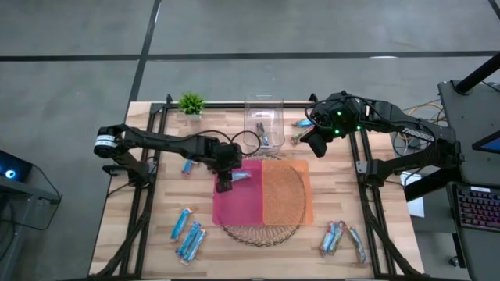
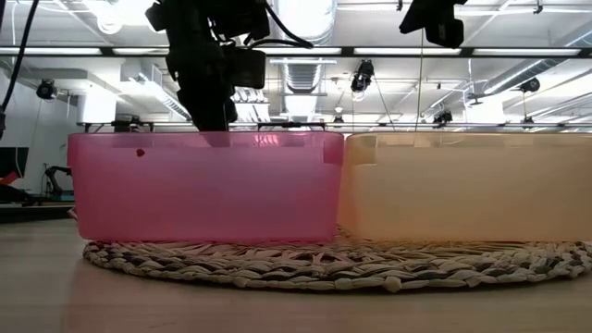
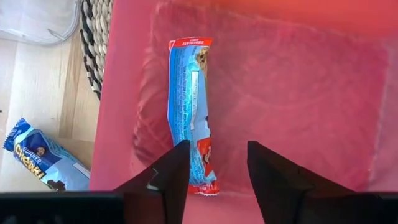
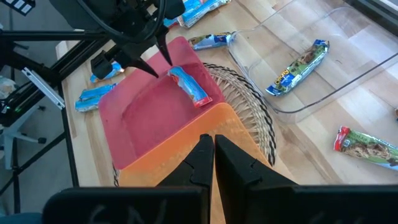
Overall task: Pick and place Granola Bars by type
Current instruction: Put the yellow granola bar into the orange bin
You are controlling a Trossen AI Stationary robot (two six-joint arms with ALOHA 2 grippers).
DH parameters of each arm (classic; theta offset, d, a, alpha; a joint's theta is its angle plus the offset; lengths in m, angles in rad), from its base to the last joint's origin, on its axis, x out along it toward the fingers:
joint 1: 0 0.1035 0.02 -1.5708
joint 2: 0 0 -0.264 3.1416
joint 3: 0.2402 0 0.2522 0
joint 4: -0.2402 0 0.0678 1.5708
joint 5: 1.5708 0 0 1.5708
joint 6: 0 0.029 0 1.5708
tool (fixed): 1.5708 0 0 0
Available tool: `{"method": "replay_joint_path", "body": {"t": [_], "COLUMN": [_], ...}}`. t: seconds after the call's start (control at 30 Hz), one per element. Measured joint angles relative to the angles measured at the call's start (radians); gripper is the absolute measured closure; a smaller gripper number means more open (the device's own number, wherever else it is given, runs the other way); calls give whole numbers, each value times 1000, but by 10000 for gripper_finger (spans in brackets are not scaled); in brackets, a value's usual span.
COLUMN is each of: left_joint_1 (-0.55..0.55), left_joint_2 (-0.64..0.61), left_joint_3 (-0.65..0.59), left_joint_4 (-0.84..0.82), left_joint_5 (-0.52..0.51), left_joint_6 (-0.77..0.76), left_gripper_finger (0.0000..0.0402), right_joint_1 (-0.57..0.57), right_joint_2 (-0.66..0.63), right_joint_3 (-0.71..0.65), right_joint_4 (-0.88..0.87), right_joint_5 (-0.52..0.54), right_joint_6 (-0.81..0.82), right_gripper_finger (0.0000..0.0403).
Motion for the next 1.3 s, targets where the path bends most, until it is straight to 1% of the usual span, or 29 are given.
{"method": "replay_joint_path", "body": {"t": [0.1, 0.23, 0.3, 0.57, 0.77, 0.9, 1.03, 1.13, 1.23, 1.3], "left_joint_1": [0, 0, 0, -10, -22, -20, -19, -17, -15, -14], "left_joint_2": [0, 0, 0, -26, -118, -215, -330, -418, -493, -534], "left_joint_3": [0, 13, 25, 120, 133, 93, 34, -24, -81, -112], "left_joint_4": [0, -5, -5, -66, 30, 132, 292, 411, 485, 491], "left_joint_5": [1, 19, 28, 35, 35, -11, -18, -20, -31, -55], "left_joint_6": [-1, -3, -5, -69, -109, -129, -118, -105, -106, -110], "left_gripper_finger": [301, 378, 394, 401, 401, 401, 401, 402, 402, 402], "right_joint_1": [0, 0, 0, 0, 0, 0, 0, -9, -38, -64], "right_joint_2": [0, 0, 0, 0, 0, 0, 0, 0, 0, 0], "right_joint_3": [0, 0, 0, 0, 0, 0, 0, 0, 0, 0], "right_joint_4": [0, 0, 0, 0, -1, -2, -3, -10, -11, -16], "right_joint_5": [0, 0, 0, 0, 0, 0, 1, 0, -1, 0], "right_joint_6": [0, 0, 0, 0, -5, -17, -78, -90, -91, -104], "right_gripper_finger": [394, 394, 394, 394, 394, 394, 394, 394, 394, 394]}}
